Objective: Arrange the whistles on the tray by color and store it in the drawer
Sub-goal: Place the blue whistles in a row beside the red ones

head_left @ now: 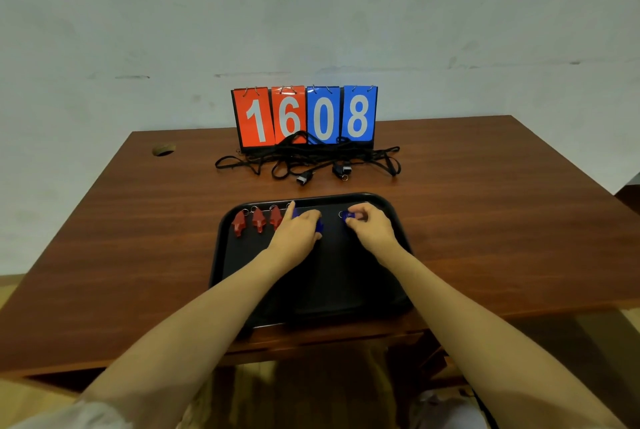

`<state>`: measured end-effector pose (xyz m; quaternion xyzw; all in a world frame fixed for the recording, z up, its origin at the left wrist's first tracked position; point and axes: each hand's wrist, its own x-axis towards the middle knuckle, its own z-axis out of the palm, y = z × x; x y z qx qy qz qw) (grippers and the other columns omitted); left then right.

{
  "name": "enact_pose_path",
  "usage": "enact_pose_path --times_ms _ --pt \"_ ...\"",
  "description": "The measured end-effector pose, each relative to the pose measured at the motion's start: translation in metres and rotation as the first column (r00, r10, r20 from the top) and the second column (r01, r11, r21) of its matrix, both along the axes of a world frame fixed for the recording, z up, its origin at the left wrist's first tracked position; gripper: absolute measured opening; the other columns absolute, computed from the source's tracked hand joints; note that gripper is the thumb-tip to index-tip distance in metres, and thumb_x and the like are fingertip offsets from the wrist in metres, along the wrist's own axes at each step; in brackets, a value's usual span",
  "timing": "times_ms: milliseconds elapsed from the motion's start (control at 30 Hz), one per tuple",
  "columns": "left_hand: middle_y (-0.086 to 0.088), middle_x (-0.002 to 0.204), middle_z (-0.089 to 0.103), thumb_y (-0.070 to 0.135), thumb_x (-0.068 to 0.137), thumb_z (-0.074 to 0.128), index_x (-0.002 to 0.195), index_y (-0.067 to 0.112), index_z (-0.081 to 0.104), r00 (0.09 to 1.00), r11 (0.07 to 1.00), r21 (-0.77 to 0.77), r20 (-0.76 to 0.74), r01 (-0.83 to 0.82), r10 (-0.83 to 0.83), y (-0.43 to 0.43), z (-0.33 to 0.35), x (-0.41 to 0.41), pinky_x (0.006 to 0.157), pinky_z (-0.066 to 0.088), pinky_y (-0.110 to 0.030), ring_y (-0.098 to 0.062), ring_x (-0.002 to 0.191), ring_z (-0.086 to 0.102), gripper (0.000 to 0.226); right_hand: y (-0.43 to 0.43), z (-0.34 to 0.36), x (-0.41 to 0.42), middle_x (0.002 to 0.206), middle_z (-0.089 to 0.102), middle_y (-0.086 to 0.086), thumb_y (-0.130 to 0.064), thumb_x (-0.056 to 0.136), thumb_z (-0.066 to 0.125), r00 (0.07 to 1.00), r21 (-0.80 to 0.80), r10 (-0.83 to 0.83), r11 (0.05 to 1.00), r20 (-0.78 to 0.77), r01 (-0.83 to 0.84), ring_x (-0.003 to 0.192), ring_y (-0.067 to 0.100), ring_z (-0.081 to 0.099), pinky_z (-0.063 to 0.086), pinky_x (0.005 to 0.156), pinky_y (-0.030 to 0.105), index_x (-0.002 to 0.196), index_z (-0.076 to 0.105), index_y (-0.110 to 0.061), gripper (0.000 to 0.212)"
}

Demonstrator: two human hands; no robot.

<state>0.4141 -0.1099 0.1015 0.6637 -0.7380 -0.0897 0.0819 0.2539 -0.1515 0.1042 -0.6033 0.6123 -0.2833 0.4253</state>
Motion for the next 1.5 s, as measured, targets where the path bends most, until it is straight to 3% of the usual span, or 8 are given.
enact_pose_path --times_ms 100,233,400,600,700,1100,1333,1500 --pt "-0.008 0.141 0.048 0.024 0.095 0.049 0.135 0.010 0.042 0.997 1.000 -0.024 0.079 -0.005 0.007 -0.002 0.000 0.003 0.119 -0.003 -0.043 -0.021 0.134 0.041 0.042 0.001 -0.002 0.005 0.085 0.054 -0.010 -0.016 0.088 0.065 1.000 -0.023 0.018 1.000 -0.025 -0.018 0.086 0.009 0.056 0.044 0.077 0.021 0.113 0.061 -0.016 0.026" --pt "-0.005 0.155 0.026 0.031 0.096 0.047 0.144 0.014 0.035 0.969 0.993 -0.116 0.249 0.021 0.009 0.004 -0.001 0.009 0.117 -0.008 -0.049 -0.022 0.147 0.014 0.052 0.000 -0.004 0.005 0.079 0.053 -0.011 -0.013 0.085 0.066 0.994 -0.080 0.059 0.995 -0.094 -0.067 0.070 0.001 0.050 0.041 0.063 0.013 0.110 0.060 -0.014 0.025" --pt "-0.006 0.150 0.039 0.023 0.099 0.042 0.142 0.013 0.040 0.953 0.978 -0.175 0.299 0.111 -0.055 0.016 -0.007 0.010 0.111 -0.018 -0.047 -0.022 0.145 0.023 0.044 -0.002 -0.006 0.002 0.092 0.057 -0.002 -0.012 0.082 0.067 0.972 -0.123 0.101 0.984 -0.213 -0.129 0.083 0.011 0.054 0.050 0.078 0.028 0.115 0.060 -0.013 0.034" --pt "-0.003 0.158 0.021 0.023 0.103 0.027 0.149 0.014 0.021 0.922 0.999 -0.049 0.388 0.022 -0.001 0.012 -0.005 0.006 0.107 -0.021 -0.056 -0.018 0.148 0.007 0.048 -0.004 -0.006 0.001 0.097 0.060 -0.004 -0.011 0.080 0.069 0.975 -0.116 0.130 0.982 -0.181 -0.152 0.092 0.010 0.058 0.046 0.078 0.020 0.116 0.061 -0.014 0.037" --pt "-0.004 0.158 0.019 0.019 0.100 0.033 0.149 0.013 0.019 0.931 1.000 -0.023 0.364 -0.001 0.009 0.008 -0.002 0.007 0.107 -0.020 -0.059 -0.019 0.148 0.005 0.051 -0.005 -0.005 0.006 0.103 0.062 -0.005 -0.011 0.081 0.068 0.967 -0.147 0.165 0.970 -0.192 -0.194 0.102 0.012 0.059 0.048 0.083 0.024 0.116 0.061 -0.016 0.036" --pt "-0.007 0.157 0.021 0.013 0.096 0.037 0.146 0.010 0.026 0.942 1.000 0.012 0.336 -0.001 -0.003 0.008 0.005 0.007 0.108 -0.018 -0.061 -0.020 0.148 0.005 0.051 -0.015 -0.015 0.027 0.112 0.066 -0.004 -0.015 0.084 0.066 0.947 -0.188 0.188 0.952 -0.261 -0.241 0.111 0.016 0.056 0.049 0.094 0.037 0.114 0.062 -0.021 0.031" --pt "-0.006 0.158 0.018 0.013 0.095 0.039 0.148 0.010 0.022 0.947 1.000 0.007 0.322 -0.011 0.008 0.012 0.003 0.010 0.110 -0.018 -0.058 -0.020 0.148 0.007 0.055 -0.016 -0.015 0.036 0.118 0.062 0.000 -0.023 0.087 0.062 0.873 -0.216 0.170 0.931 -0.456 -0.294 0.115 0.021 0.052 0.044 0.098 0.040 0.127 0.055 -0.023 0.041" --pt "-0.006 0.158 0.017 0.013 0.095 0.039 0.148 0.010 0.021 0.949 1.000 0.007 0.317 -0.012 0.009 0.013 0.004 0.011 0.110 -0.018 -0.057 -0.020 0.148 0.007 0.056 -0.016 -0.016 0.035 0.121 0.061 0.000 -0.023 0.087 0.060 0.864 -0.202 0.182 0.930 -0.470 -0.306 0.116 0.021 0.051 0.043 0.100 0.041 0.130 0.053 -0.025 0.043"
